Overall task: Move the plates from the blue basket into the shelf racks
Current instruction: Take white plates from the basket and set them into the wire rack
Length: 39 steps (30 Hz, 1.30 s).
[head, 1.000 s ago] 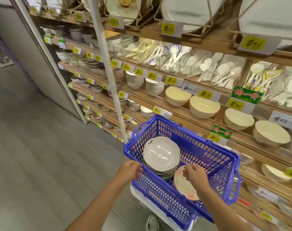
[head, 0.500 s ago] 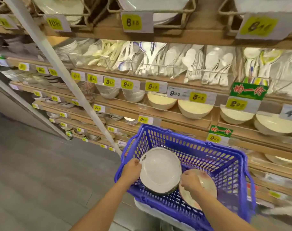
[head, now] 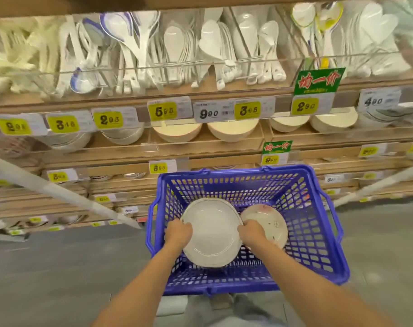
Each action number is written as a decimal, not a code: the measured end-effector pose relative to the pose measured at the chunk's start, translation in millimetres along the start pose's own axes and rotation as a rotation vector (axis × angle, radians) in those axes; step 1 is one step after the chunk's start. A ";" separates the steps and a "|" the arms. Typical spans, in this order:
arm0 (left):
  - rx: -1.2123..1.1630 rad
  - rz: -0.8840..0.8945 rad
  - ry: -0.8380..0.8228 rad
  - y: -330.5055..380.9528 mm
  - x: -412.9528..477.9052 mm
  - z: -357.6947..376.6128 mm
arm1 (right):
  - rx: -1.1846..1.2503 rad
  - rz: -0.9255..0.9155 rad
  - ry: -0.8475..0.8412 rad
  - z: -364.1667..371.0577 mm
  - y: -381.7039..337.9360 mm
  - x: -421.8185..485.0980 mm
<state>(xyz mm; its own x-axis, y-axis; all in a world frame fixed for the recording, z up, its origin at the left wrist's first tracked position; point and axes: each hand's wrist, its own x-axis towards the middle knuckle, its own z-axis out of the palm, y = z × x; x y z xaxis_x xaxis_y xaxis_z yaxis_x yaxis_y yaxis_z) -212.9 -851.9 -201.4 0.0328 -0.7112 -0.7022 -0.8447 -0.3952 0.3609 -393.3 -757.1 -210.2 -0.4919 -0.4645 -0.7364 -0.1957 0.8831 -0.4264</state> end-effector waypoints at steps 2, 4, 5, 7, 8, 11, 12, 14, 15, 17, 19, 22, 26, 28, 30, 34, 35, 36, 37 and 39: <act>0.009 -0.045 -0.016 1.4 0.7 0.9 | 0.019 0.045 0.056 7.7 -4.0 -2.4; -0.002 -0.083 -0.036 4.1 0.0 0.2 | 0.036 0.098 0.102 15.0 -10.2 -5.2; -0.002 -0.096 -0.044 6.3 -1.2 -0.9 | 0.037 0.125 0.124 17.7 -13.3 -6.9; -0.022 -0.110 -0.038 8.7 -1.6 -2.5 | 0.043 0.182 0.170 20.5 -19.1 -11.3; -0.054 -0.109 -0.032 9.4 -2.0 -3.4 | 0.065 0.203 0.190 20.7 -21.1 -13.6; -0.142 -0.056 -0.045 10.4 -7.9 -10.3 | 0.155 0.215 0.228 20.6 -21.9 -21.4; -0.148 -0.030 -0.053 9.7 -9.7 -13.3 | 0.195 0.212 0.236 19.1 -21.8 -24.8; -0.138 0.030 -0.067 8.6 -14.3 -21.3 | 0.290 0.198 0.249 14.0 -20.0 -31.1; -0.137 0.067 -0.072 8.3 -16.6 -25.5 | 0.340 0.183 0.250 10.1 -18.1 -34.3; -0.156 0.158 -0.077 7.1 -21.4 -32.2 | 0.417 0.143 0.238 0.3 -13.4 -41.7; -0.204 0.254 -0.093 7.0 -25.5 -35.5 | 0.484 0.101 0.208 -11.3 -8.3 -51.2; -0.307 0.349 -0.159 13.3 -34.8 -37.6 | 0.537 0.010 0.170 -30.3 -0.4 -68.1; -0.331 0.456 -0.249 34.9 -57.7 -35.9 | 0.596 -0.149 0.105 -55.9 16.8 -98.8; -0.314 0.483 -0.284 46.1 -73.7 -32.0 | 0.622 -0.141 0.102 -69.1 31.3 -114.8; -0.323 0.503 -0.309 56.8 -92.6 -24.2 | 0.673 -0.129 0.110 -82.2 49.5 -129.1; -0.325 0.565 -0.318 75.9 -136.4 2.1 | 0.816 -0.135 0.108 -109.9 90.0 -149.5; -0.322 0.579 -0.326 81.4 -147.6 10.0 | 0.853 -0.135 0.120 -117.5 100.1 -153.2; -0.318 0.586 -0.337 87.3 -158.9 18.8 | 0.873 -0.138 0.149 -125.5 110.3 -158.2; -0.315 0.589 -0.347 92.8 -170.8 27.9 | 0.884 -0.148 0.185 -134.3 120.4 -163.1; -0.298 0.593 -0.364 103.0 -195.2 48.7 | 0.903 -0.159 0.253 -152.4 144.0 -171.8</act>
<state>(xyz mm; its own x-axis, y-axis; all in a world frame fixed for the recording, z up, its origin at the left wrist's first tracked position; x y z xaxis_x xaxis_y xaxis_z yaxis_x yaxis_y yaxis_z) -332.3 -725.4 -57.0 -0.6043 -0.6369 -0.4787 -0.4842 -0.1836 0.8555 -466.3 -540.1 -65.1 -0.7056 -0.4533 -0.5447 0.4018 0.3772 -0.8344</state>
